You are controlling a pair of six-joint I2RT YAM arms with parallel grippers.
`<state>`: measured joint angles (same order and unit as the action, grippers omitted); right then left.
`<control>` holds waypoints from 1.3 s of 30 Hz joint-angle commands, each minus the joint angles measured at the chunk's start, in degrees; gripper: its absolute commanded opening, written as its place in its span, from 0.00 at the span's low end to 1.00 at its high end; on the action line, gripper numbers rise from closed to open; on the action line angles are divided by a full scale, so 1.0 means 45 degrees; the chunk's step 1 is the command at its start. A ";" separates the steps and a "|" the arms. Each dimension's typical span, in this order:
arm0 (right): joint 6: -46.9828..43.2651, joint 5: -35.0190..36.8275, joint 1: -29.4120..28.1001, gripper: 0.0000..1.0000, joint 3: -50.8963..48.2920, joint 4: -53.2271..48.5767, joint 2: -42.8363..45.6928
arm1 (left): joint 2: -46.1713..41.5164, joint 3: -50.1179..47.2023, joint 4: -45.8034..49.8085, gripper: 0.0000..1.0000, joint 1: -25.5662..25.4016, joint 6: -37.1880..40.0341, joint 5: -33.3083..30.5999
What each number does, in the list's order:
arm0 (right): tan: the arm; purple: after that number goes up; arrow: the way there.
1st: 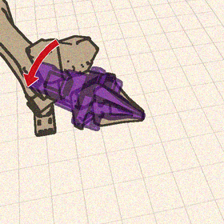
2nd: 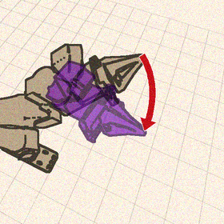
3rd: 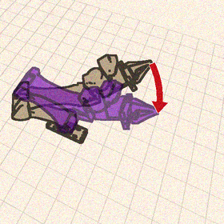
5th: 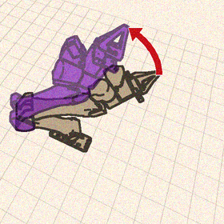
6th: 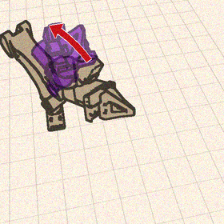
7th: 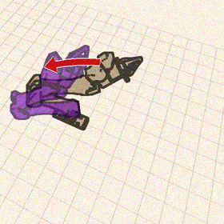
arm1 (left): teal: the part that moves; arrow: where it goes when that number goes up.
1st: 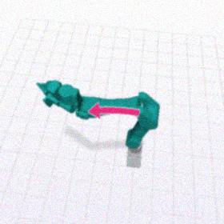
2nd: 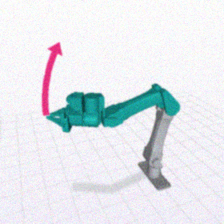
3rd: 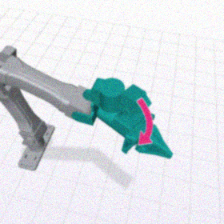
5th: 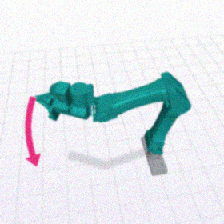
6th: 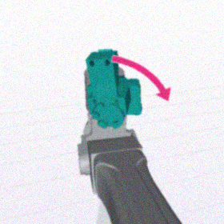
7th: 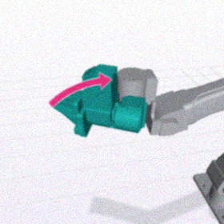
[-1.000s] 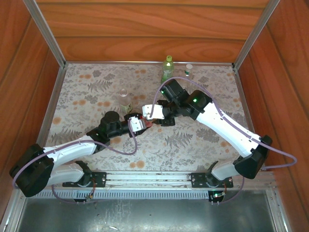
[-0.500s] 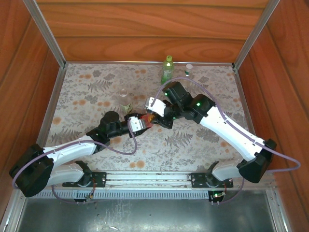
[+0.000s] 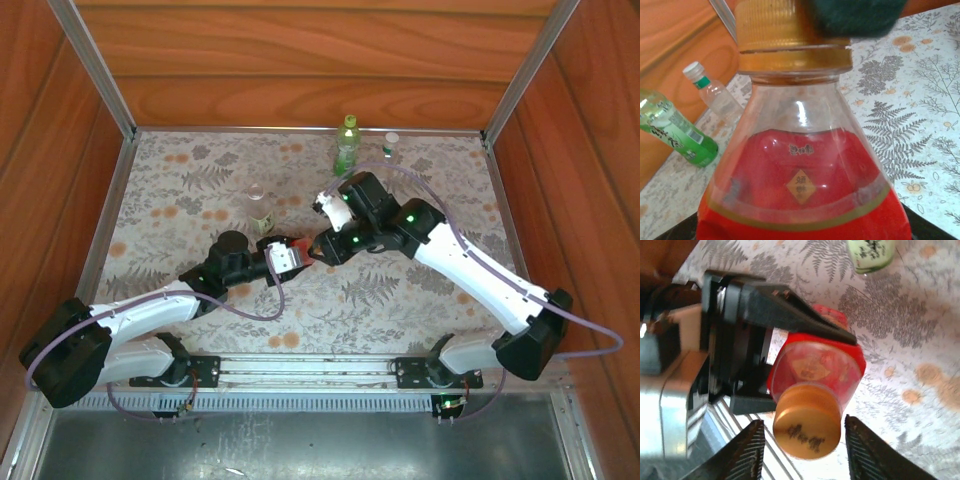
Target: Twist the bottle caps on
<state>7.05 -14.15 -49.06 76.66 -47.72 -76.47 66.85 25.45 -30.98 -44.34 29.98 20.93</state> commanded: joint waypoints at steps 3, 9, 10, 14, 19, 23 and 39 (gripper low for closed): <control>-0.6814 -0.0859 0.0062 0.60 -0.0882 0.0512 0.1825 | 0.0010 0.0089 -0.0620 0.56 -0.0089 0.0312 0.0329; -1.0696 -0.0543 0.0064 0.63 0.0987 -0.1036 0.0441 | 0.0070 0.0107 -0.0615 0.56 -0.0091 0.0354 0.0420; -1.0937 -0.0428 0.0062 0.63 0.1142 -0.0997 0.0278 | 0.0043 0.0115 -0.0610 0.56 -0.0093 0.0365 0.0437; -1.1820 -0.0331 0.0081 0.59 0.1822 -0.1445 -0.0422 | -0.0051 0.0082 -0.0615 0.56 -0.0089 0.0369 0.0511; -1.2071 -0.0393 0.0140 0.47 0.2103 -0.1740 -0.0962 | -0.0077 0.0151 -0.0623 0.56 -0.0101 0.0292 0.0659; -1.2169 -0.0286 0.0161 0.42 0.2083 -0.1980 -0.1066 | -0.0206 0.0071 -0.0632 0.56 -0.0107 0.0300 0.0565; -0.5763 -0.0448 0.0219 0.00 0.0899 0.0179 -0.0396 | -0.0208 0.0179 -0.0617 0.56 -0.0090 0.0233 0.0447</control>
<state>-35.38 -14.72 -48.34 83.44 -53.01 -80.25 66.81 25.45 -31.99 -44.31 30.15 22.26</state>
